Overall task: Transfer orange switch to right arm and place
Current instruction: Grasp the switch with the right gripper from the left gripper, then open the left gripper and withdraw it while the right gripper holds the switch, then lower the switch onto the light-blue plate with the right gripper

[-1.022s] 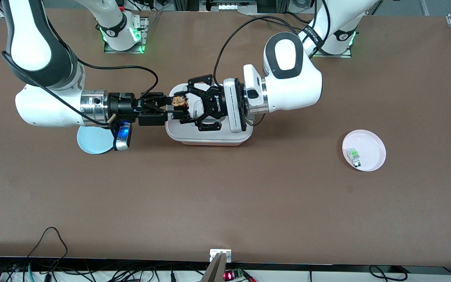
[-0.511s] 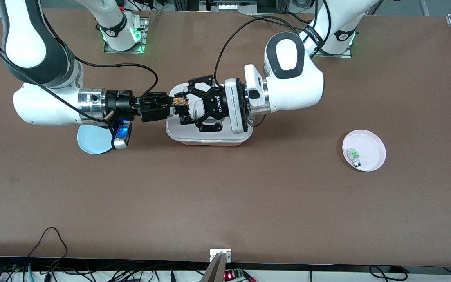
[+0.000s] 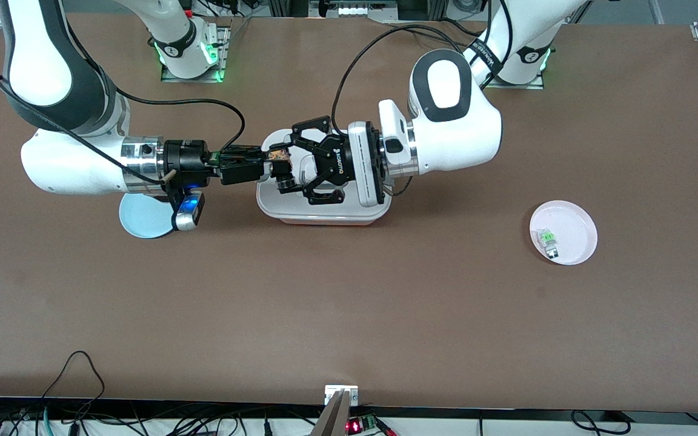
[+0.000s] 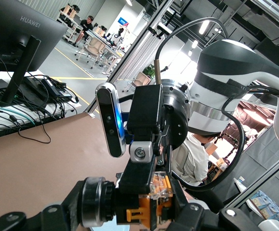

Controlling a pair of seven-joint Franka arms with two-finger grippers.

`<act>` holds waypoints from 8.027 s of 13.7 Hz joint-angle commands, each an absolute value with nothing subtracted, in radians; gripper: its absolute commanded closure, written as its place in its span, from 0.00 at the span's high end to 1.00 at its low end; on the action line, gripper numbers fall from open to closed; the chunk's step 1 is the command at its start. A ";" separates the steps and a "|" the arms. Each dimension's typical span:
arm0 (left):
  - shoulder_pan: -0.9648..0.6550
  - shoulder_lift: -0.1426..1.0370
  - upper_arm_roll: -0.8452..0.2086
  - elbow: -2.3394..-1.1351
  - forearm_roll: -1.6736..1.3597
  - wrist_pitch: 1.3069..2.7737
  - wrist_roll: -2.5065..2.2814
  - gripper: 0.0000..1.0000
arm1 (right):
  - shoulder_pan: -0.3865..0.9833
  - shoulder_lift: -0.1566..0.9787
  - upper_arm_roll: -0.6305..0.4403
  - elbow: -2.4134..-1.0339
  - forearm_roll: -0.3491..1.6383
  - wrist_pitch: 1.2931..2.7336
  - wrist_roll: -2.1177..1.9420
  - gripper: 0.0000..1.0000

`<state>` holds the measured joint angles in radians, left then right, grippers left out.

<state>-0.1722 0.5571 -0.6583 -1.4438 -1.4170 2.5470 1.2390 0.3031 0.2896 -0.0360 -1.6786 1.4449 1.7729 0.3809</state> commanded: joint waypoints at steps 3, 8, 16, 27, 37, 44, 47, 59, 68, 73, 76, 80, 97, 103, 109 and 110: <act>-0.178 0.555 -0.664 -1.439 -1.433 2.554 1.279 1.00 | 0.308 0.276 -0.041 -1.683 1.477 1.772 0.356 0.29; -0.166 0.522 -0.664 -1.451 -1.436 2.542 1.264 1.00 | 0.308 0.276 -0.041 -1.683 1.474 1.772 0.344 0.29; -0.011 0.453 -0.655 -1.534 -1.346 2.300 1.258 1.00 | 0.307 0.259 -0.060 -1.712 1.408 1.773 0.311 0.29; 0.245 0.451 -0.652 -1.434 -0.593 1.593 0.692 1.00 | 0.304 0.242 -0.089 -1.778 0.866 1.784 0.172 0.29; 0.233 0.373 -0.582 -1.307 -0.144 1.419 0.399 1.00 | 0.284 0.244 -0.089 -1.842 0.391 1.865 -0.106 0.29; -0.006 0.206 -0.145 -1.380 -0.110 1.394 0.249 1.00 | 0.215 0.244 -0.089 -1.899 0.178 1.940 -0.429 0.29; -0.020 0.115 -0.066 -1.440 -0.074 1.397 0.089 1.00 | 0.196 0.242 -0.089 -1.930 0.046 1.983 -0.601 0.29; -0.075 0.072 0.011 -1.513 0.038 1.442 0.029 1.00 | 0.087 0.201 -0.087 -2.153 -0.061 2.250 -1.238 0.29; -0.074 0.087 0.017 -1.513 0.034 1.502 0.046 1.00 | 0.034 0.216 -0.087 -2.301 -0.060 2.508 -1.488 0.29; -0.069 0.078 0.015 -1.514 0.025 1.454 0.048 1.00 | 0.021 0.259 -0.087 -2.302 -0.054 2.574 -1.532 0.29; -0.064 0.078 0.005 -1.548 0.021 1.456 0.078 1.00 | 0.018 0.296 -0.086 -2.307 -0.052 2.635 -1.532 0.29; -0.063 0.077 0.005 -1.549 0.020 1.450 0.086 1.00 | 0.018 0.318 -0.083 -2.309 -0.048 2.657 -1.534 0.29; -0.051 0.060 0.005 -1.548 -0.084 1.459 0.106 1.00 | 0.020 0.232 -0.003 -2.101 0.107 2.263 -1.419 1.00; -0.046 0.054 0.015 -1.534 -0.086 1.383 0.104 1.00 | 0.026 0.210 0.023 -1.852 0.135 2.042 -1.066 1.00; -0.045 0.057 0.017 -1.525 -0.084 1.378 0.104 1.00 | 0.055 0.201 0.074 -1.711 0.123 1.941 -0.637 1.00; -0.029 0.060 0.018 -1.526 -0.095 1.353 0.106 1.00 | 0.069 0.201 0.072 -1.678 0.117 1.910 -0.549 1.00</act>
<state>-0.0489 0.0671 0.0139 -1.5299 -0.0784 1.3962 0.0856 0.0473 0.2008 0.0725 -1.7361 0.1209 1.9690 -0.6769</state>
